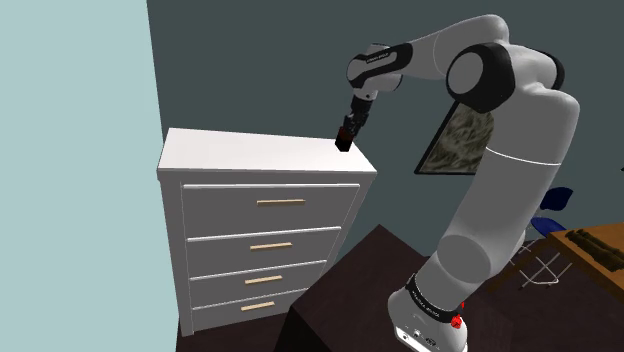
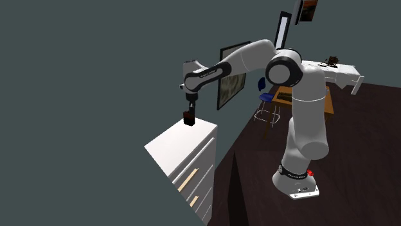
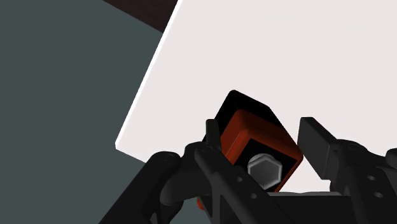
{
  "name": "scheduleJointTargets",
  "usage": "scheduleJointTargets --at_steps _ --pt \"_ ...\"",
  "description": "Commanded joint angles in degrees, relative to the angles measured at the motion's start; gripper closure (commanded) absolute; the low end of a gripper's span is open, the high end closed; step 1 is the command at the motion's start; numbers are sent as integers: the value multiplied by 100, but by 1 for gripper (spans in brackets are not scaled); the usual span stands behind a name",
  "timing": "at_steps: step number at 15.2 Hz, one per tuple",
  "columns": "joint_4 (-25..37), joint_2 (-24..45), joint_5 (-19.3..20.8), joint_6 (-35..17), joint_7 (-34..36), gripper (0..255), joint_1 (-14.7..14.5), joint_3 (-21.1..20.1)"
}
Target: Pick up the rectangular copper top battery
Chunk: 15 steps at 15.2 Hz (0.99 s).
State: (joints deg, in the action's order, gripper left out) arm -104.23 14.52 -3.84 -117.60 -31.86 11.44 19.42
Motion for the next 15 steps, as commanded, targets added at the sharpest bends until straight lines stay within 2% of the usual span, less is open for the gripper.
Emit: scheduleJointTargets --at_steps 1,13,15 --pt "86 -49 22 132 22 255 -11 3" --pt "739 -266 112 990 69 255 -21 30" --pt "749 -267 113 1001 69 255 -21 30"
